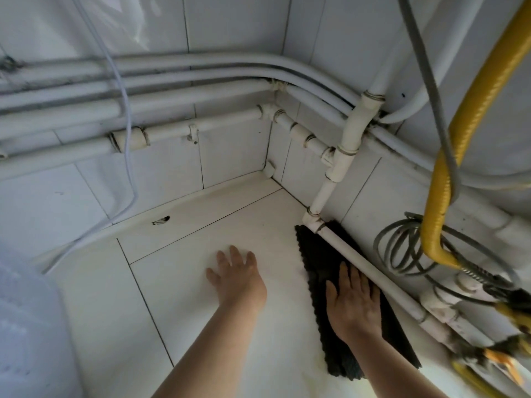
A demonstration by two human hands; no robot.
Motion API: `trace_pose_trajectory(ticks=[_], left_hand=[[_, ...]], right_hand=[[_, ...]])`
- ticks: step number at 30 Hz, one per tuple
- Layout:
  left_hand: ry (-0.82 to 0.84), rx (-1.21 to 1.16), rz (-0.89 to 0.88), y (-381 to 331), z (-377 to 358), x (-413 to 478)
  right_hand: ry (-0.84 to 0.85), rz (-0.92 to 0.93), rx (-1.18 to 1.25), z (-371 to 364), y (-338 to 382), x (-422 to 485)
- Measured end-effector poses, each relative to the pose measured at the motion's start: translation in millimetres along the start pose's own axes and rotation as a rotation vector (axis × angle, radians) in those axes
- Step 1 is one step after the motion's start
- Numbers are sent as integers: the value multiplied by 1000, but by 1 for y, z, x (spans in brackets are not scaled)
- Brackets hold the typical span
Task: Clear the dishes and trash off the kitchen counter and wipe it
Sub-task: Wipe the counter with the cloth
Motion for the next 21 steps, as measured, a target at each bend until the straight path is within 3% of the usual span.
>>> trace_pose_trajectory(ticks=[8, 18, 21], left_hand=[[41, 44, 0, -4, 4, 4], [47, -10, 6, 2, -1, 1], [-47, -43, -12, -7, 6, -10]], right_hand=[[13, 80, 16, -4, 29, 31], [-44, -87, 61, 4, -25, -21], [-47, -85, 79, 4, -23, -18]])
Point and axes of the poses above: each hand's wrist, its own x-axis towards the middle knuckle, its own z-axis out of the back of the hand, y = z × x, the point moved 8 cm from there along x, towards the middle knuckle, and after that the axes turned 11 degrees about x, right-handed, at the moved point
